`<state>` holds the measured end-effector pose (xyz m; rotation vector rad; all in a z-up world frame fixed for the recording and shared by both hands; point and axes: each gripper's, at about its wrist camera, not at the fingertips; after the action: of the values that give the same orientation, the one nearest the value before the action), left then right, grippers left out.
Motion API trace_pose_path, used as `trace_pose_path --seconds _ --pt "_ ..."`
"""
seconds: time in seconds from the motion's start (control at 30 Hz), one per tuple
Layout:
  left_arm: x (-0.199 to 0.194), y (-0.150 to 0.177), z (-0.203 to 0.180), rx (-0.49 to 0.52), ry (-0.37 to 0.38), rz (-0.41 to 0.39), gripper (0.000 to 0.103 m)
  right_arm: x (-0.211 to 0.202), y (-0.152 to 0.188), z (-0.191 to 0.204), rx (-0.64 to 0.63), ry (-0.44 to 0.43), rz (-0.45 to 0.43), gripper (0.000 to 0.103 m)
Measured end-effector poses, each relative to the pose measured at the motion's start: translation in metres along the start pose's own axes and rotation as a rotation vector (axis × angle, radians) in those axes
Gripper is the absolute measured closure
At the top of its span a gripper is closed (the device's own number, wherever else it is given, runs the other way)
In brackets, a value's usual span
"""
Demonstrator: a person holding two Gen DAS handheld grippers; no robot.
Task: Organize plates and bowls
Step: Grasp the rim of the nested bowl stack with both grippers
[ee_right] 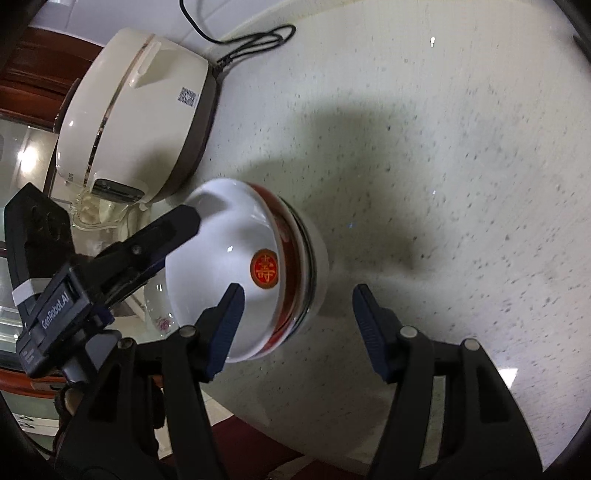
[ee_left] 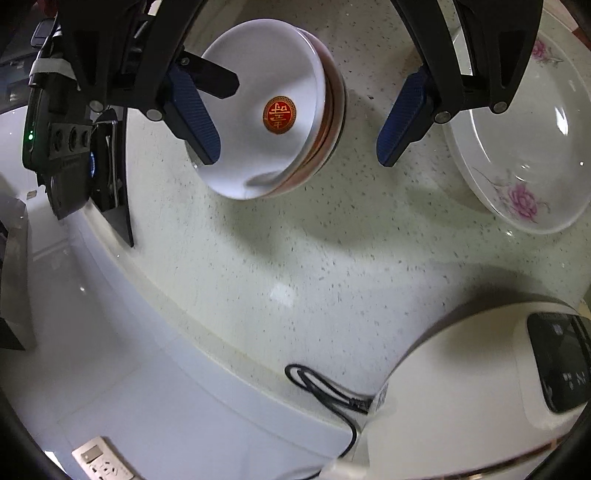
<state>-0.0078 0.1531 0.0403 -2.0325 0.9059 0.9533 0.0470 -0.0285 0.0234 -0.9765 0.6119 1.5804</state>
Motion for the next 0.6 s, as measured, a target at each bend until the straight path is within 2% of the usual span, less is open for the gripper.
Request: trace_pose_path --seconds 0.27,0.37,0.53,0.6 --pt "0.014 0.0 -0.008 0.093 -0.103 -0.02 0.019 0.022 -0.007 0.003 -0.003 -0.014 0.026 0.038" --pt "0.02 0.0 -0.006 0.093 -0.106 -0.015 0.026 0.033 -0.01 0.0 0.017 0.003 0.041 0.039" --pt "0.027 0.002 -0.004 0.11 -0.111 -0.005 0.046 0.039 -0.008 0.0 -0.003 0.002 0.057 0.041" --pt "0.029 0.002 -0.004 0.112 -0.105 -0.003 0.049 0.041 -0.006 0.001 -0.004 -0.018 0.062 0.045"
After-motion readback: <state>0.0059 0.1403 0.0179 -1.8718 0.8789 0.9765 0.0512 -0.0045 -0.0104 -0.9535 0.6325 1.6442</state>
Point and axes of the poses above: each gripper's, at about its wrist camera, not at the fingertips, and x roughly the way its jaws point, z to its left, y to its underside, and after that the axes turned 2 degrees about y, right-handed
